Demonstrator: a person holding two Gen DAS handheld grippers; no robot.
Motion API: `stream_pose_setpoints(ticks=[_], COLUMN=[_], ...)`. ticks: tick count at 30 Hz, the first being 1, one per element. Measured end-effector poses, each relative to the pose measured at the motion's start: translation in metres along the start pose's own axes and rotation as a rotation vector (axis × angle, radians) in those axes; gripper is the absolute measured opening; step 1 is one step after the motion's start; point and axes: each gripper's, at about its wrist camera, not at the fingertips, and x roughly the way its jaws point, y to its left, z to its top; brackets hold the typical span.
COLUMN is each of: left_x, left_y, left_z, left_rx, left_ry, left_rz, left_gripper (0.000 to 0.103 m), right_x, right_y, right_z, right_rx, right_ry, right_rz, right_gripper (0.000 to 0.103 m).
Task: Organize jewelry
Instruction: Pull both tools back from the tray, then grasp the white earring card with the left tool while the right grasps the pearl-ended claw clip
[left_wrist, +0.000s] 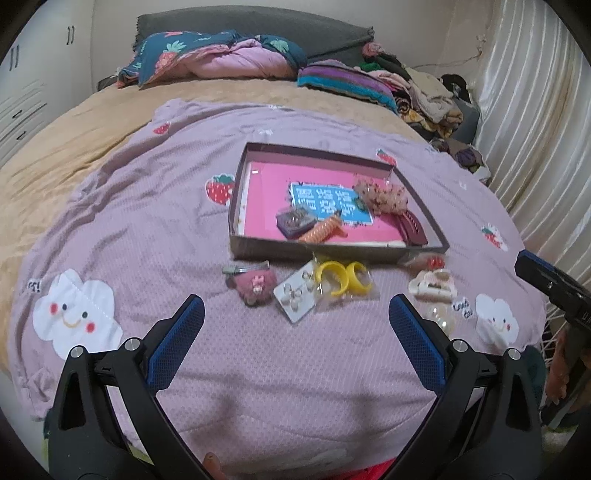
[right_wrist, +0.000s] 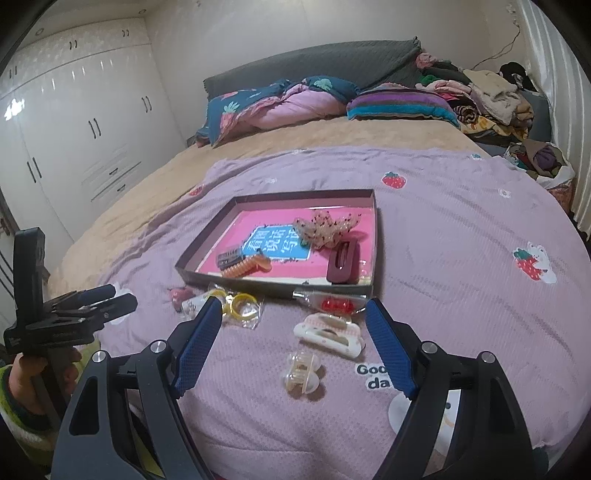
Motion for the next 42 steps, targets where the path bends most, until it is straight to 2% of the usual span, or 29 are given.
stream_pose_setpoints(ticks=[11,19,22,24,29,42], left_x=[0.017,0.028,0.034,0.039,0.053,0.087], left_y=[-0.003,0.003,0.008,0.011,0.013,0.026], left_z=[-0.027,-0.034,-0.036,-0.038,-0.039,-0.025], left_rx=[0.014,-0.006,-0.031,-0.049,-0.076,-0.147], left_ry=[0.073,0.102,0.119,0.134,0.166,0.176], left_rz=[0.000,-0.025,-0.049,-0.067,-0.121,-0.162], left_gripper=[0.093,0.093,0.082,0.061,0.035,0.034], right_x=[0.014,0.021,0.025,0.027,0.034,0.049], right_y=[0.006,0.009,0.009,0.008,0.008,0.001], right_z=[-0.021,-0.031,-0.033,-0.035,-0.037,-0.040], right_rx=[-0.026,-0.040,-0.042,-0.044,-0.046,-0.033], right_ry=[0.060,0.091,0.102,0.109,0.124,0.154], right_rz=[-0.003,-0.002,-0.003,-0.004,-0.004,-0.010], right_gripper=[0.079,0.079,0.079,0.079,0.079,0.079])
